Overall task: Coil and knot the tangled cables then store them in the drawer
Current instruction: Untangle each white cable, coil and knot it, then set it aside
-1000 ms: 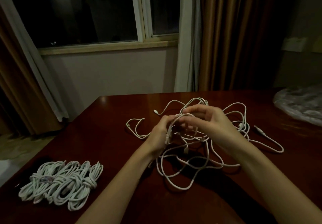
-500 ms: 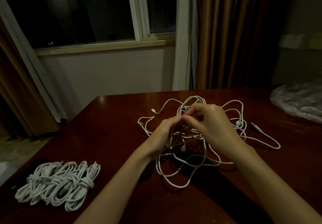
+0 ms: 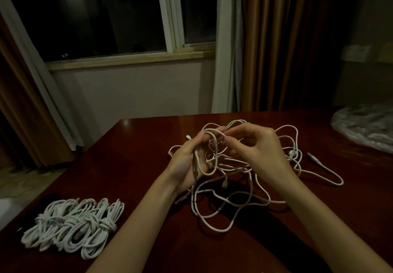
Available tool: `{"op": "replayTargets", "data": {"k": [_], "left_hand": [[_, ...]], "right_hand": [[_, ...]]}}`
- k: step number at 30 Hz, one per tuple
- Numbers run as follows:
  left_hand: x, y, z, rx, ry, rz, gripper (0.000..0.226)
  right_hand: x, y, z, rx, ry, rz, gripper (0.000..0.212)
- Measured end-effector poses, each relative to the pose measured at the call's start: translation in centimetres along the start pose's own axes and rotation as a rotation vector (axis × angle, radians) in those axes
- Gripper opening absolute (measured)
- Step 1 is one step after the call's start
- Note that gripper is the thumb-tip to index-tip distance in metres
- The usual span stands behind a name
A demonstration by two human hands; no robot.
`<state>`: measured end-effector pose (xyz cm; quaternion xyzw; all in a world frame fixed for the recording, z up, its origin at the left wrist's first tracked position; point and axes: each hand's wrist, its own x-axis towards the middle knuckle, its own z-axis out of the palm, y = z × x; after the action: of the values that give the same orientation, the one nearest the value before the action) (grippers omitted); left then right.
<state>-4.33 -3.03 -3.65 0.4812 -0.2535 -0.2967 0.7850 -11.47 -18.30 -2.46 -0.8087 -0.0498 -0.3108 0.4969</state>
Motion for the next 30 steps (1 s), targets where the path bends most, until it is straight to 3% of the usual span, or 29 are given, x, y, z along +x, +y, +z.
{"op": "replayTargets", "data": {"k": [6, 11, 14, 17, 21, 25, 30], "left_hand": [[0.0, 0.1, 0.7, -0.193, -0.004, -0.014, 0.045], [0.4, 0.0, -0.2, -0.342, 0.147, 0.004, 0.038], [0.7, 0.2, -0.5, -0.452, 0.220, 0.050, 0.036], [0.7, 0.9, -0.8, -0.606, 0.261, 0.136, 0.034], [0.5, 1.5, -1.6, -0.627, 0.289, 0.197, 0.032], [0.5, 1.5, -1.5, -0.597, 0.255, 0.167, 0.034], [0.5, 1.2, -1.4, -0.394, 0.279, 0.105, 0.035]], "right_hand": [[-0.6, 0.6, 1.4, -0.082, 0.019, -0.045, 0.011], [-0.7, 1.1, 2.2, -0.145, -0.078, -0.038, 0.021], [-0.6, 1.2, 1.9, -0.083, -0.160, -0.007, 0.013], [-0.4, 1.4, 1.2, -0.012, -0.118, 0.008, 0.005], [-0.4, 1.1, 0.7, -0.004, -0.014, -0.020, 0.009], [-0.7, 0.8, 1.3, -0.255, -0.114, -0.093, 0.006], [-0.9, 0.4, 1.9, -0.600, -0.290, -0.226, 0.011]]}}
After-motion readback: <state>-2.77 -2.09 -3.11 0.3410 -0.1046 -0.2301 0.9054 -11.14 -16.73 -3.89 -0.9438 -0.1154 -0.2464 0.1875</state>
